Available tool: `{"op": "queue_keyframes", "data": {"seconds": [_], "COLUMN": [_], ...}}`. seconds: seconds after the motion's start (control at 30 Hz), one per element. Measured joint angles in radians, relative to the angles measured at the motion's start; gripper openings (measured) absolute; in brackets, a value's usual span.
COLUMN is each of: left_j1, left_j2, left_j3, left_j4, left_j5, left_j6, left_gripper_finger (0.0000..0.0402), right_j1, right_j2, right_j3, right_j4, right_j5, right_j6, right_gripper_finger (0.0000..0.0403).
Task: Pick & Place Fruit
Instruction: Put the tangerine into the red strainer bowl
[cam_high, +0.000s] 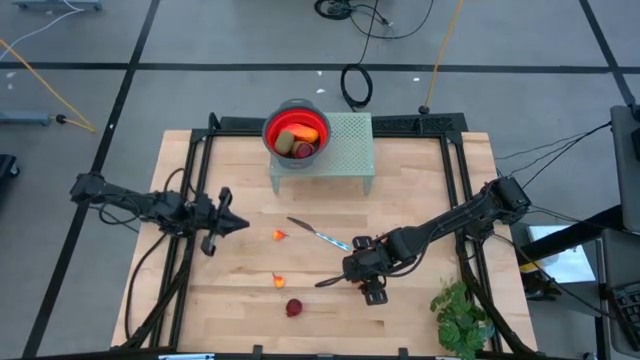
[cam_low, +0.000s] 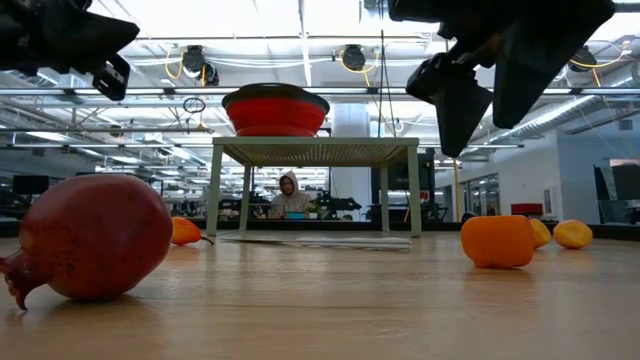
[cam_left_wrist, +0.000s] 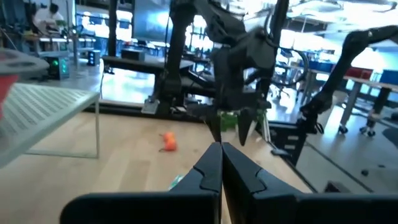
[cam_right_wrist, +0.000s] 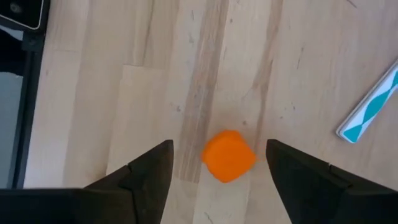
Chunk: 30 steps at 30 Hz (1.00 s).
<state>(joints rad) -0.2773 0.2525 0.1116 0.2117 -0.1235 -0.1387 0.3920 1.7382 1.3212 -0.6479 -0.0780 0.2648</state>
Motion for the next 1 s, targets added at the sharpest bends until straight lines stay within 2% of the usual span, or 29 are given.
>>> {"op": "queue_keyframes", "data": {"seconds": [0.23, 0.5, 0.73, 1.0], "left_j1": [0.032, 0.066, 0.068, 0.068], "left_j2": [-0.027, -0.152, -0.230, -0.236], "left_j3": [0.000, -0.001, -0.001, -0.001], "left_j4": [-0.037, -0.220, -0.292, -0.359], "left_j5": [0.006, 0.028, 0.028, 0.019], "left_j6": [0.025, -0.025, -0.011, -0.001], "left_gripper_finger": [0.0003, 0.0008, 0.0013, 0.0003], "right_j1": [0.000, 0.000, 0.000, 0.000], "right_j2": [0.000, 0.000, 0.000, -0.002], "right_j3": [0.000, 0.000, -0.001, -0.103], "right_j4": [0.000, 0.000, 0.001, 0.102], "right_j5": [-0.001, -0.001, -0.001, -0.001], "right_j6": [0.030, 0.030, 0.011, -0.002], "right_gripper_finger": [0.0251, 0.0251, 0.0251, 0.0251]}}
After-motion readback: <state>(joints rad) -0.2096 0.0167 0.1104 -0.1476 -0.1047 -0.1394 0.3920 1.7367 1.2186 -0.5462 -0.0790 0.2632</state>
